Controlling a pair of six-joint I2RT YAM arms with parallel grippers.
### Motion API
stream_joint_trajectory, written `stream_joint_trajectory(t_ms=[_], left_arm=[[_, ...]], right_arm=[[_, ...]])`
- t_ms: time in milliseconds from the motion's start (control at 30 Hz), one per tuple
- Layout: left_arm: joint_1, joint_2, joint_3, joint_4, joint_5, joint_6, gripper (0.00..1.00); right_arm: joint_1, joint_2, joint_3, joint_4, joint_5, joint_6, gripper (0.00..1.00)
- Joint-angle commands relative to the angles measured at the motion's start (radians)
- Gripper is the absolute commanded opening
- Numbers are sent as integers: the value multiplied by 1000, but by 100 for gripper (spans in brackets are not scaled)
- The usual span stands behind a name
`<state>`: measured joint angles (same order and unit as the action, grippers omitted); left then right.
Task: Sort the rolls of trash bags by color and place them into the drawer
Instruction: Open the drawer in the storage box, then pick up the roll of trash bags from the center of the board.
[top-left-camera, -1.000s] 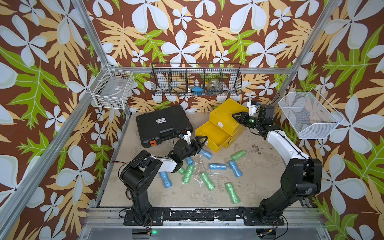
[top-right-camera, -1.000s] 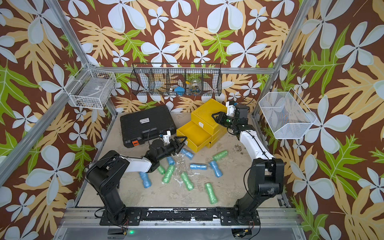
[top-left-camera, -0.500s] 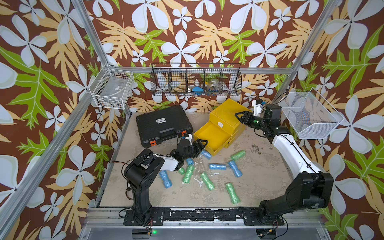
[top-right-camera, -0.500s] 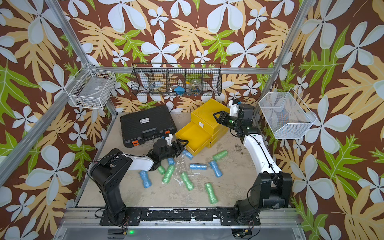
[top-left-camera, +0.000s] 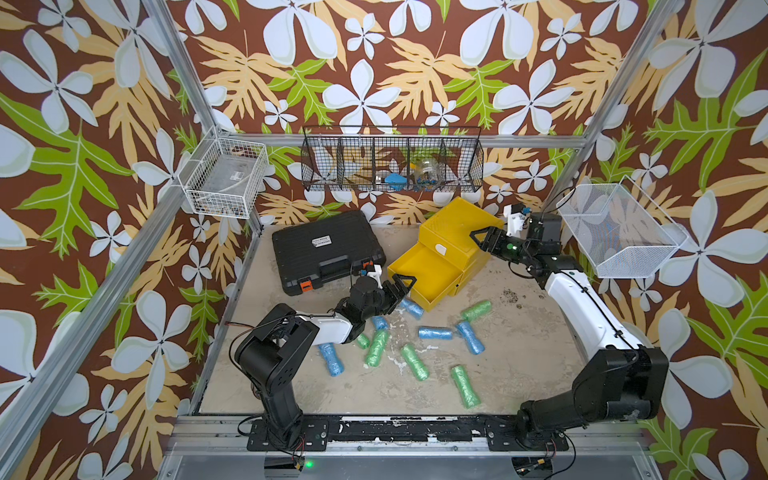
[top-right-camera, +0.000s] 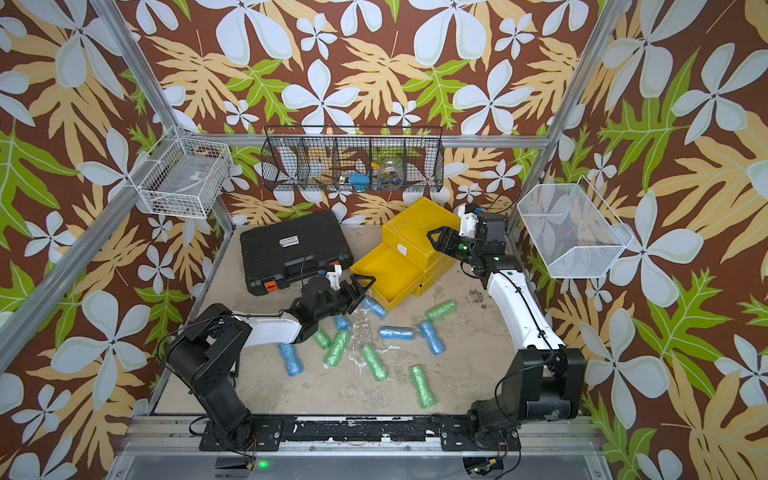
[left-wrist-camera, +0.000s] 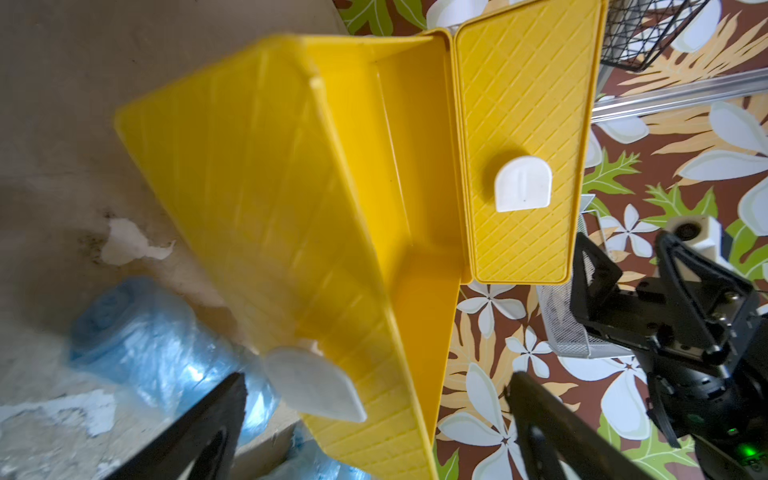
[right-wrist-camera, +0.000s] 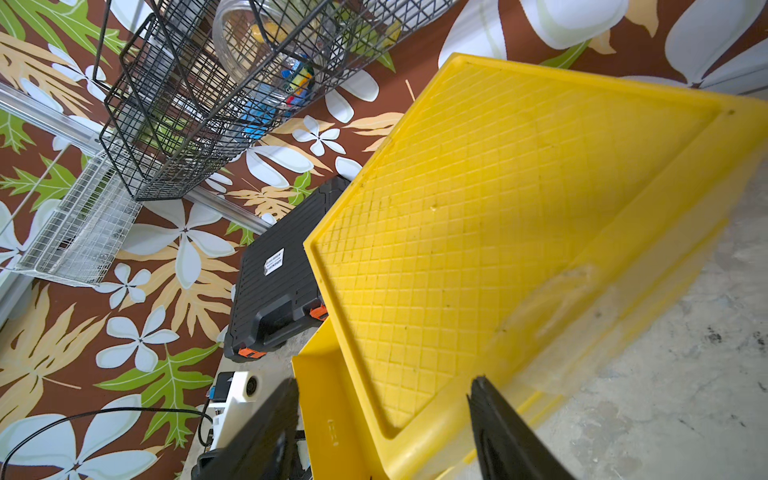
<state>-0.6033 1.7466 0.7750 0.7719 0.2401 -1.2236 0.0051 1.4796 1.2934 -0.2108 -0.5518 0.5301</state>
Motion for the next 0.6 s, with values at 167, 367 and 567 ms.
stream_joint_trajectory(t_ms=[167, 367, 567], left_arm=[[6, -44, -23, -140, -52, 57, 100], [5, -215, -27, -298, -102, 178, 100], [14, -386, 1, -481, -159, 234, 100]], right_arm=[[0, -34, -12, -11, 28, -33, 73], [0, -120, -61, -74, 67, -74, 74], [2, -281, -184, -168, 56, -108, 74]])
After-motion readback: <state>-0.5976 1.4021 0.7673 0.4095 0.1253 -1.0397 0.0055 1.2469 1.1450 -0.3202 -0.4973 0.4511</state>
